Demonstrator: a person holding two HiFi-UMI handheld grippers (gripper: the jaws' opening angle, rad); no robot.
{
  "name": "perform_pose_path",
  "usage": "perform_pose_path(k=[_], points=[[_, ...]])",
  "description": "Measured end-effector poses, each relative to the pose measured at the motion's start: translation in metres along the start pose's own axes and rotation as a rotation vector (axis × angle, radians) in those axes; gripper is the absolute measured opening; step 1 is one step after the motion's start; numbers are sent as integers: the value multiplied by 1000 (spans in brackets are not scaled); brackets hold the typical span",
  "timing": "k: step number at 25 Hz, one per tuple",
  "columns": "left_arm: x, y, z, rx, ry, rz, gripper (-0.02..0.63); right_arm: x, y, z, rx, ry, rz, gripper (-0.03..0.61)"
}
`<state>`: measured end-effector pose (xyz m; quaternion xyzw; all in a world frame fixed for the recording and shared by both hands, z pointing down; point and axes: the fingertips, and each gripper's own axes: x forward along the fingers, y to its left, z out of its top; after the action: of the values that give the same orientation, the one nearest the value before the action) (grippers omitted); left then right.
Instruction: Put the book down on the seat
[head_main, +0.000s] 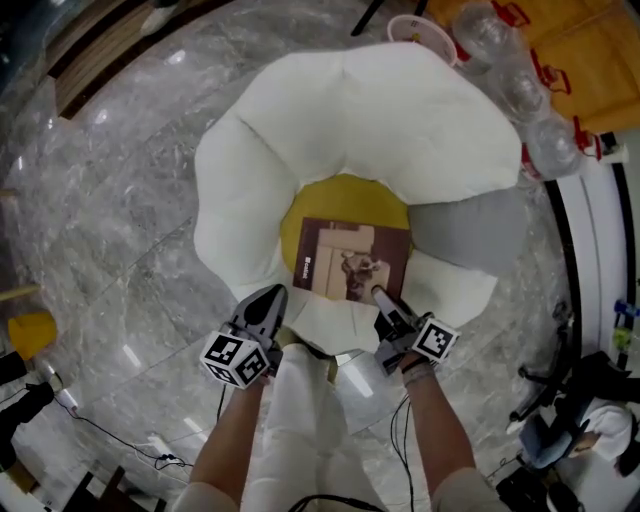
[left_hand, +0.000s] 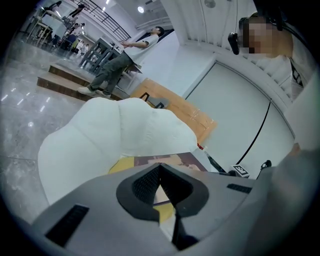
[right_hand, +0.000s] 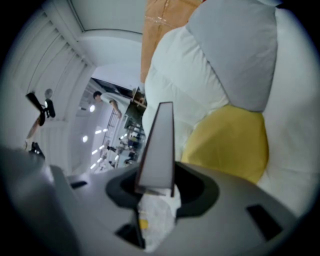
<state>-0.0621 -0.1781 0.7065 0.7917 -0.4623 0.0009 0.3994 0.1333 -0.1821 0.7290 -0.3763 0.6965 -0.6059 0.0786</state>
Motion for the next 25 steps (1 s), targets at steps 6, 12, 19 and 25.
perform_pose_path(k=[6,12,19,25], points=[[16,10,-4,-31,4,-3,25,26,-20,10,-3,32,-15,163],[31,23,-4,-45,13,-10,25,48,-37,16,-5,62,-31,163],[44,35,1,-39,15,-5,25,57,-54,19,4,94,-23,163],[55,45,-2,-31,19,6,25,59,-64,22,23,95,11,163]])
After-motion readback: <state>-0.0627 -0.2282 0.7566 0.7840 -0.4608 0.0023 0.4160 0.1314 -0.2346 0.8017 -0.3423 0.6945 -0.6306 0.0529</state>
